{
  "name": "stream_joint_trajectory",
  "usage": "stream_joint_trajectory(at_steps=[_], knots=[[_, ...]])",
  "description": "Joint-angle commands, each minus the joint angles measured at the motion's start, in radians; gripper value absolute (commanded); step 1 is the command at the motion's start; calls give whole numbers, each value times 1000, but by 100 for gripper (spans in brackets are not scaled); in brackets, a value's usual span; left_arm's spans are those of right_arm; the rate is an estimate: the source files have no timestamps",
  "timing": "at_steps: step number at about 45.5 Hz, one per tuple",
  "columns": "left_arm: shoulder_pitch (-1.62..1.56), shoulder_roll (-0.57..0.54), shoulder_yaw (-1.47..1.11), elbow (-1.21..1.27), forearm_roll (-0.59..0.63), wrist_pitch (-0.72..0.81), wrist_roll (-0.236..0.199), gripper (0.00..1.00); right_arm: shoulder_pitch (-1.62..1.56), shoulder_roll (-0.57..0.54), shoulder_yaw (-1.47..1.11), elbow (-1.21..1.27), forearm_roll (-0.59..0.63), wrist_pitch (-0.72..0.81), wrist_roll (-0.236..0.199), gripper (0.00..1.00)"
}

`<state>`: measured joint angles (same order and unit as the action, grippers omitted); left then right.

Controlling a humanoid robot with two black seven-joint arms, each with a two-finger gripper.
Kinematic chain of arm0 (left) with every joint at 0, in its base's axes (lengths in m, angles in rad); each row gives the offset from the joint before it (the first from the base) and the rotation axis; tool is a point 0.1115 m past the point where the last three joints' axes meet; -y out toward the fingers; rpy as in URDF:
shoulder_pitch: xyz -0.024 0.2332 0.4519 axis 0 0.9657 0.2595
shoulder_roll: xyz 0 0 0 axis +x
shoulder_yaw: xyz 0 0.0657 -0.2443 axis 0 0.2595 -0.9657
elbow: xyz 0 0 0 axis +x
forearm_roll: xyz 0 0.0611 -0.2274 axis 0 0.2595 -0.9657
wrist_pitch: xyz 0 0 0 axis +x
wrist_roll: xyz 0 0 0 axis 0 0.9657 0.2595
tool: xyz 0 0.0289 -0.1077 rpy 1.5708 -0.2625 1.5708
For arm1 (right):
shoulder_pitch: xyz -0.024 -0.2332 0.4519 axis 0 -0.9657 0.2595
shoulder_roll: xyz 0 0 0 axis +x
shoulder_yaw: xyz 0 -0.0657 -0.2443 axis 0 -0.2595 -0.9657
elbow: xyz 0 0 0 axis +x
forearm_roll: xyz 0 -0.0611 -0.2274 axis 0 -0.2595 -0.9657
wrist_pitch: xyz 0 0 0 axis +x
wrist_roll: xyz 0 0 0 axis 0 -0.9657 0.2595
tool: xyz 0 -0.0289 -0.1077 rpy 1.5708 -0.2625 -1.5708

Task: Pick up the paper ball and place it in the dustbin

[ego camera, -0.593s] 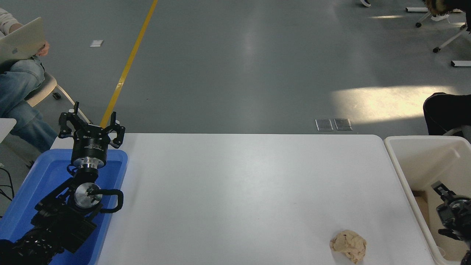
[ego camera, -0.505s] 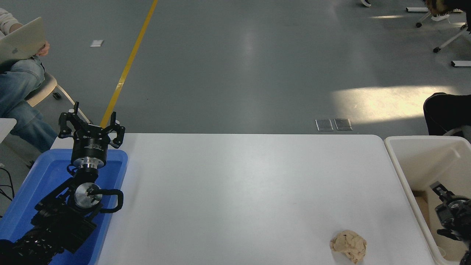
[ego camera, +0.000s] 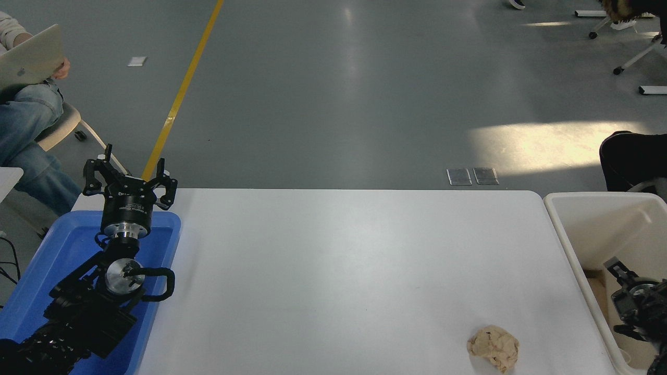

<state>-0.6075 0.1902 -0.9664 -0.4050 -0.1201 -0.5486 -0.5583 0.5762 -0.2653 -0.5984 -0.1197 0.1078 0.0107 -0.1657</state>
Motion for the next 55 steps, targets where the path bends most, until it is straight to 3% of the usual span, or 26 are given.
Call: stream_joint_trajectory(at_steps=[1,13,21,26,41,55], knots=[[-1,0,0,0,0,-1,0,99,11,5,-6,0,-11,6,0,100],[0,0,0,0,-1,1,-2,99,34,-17,-24,29,-13,14,3,100],[0,2,0,0,2,-1,0,99,221,-115,-50,303,-16,14,12,100],[0,0,0,0,2,-1,0,99,387,-293,-66,589,-31,14,12,100],[0,2,0,0,2,-1,0,99,937,-594,-234,1198,-396,57,11,100],[0,2,0,0,2,-1,0,99,1505,-628,-544,1525,-413,235,12,100]])
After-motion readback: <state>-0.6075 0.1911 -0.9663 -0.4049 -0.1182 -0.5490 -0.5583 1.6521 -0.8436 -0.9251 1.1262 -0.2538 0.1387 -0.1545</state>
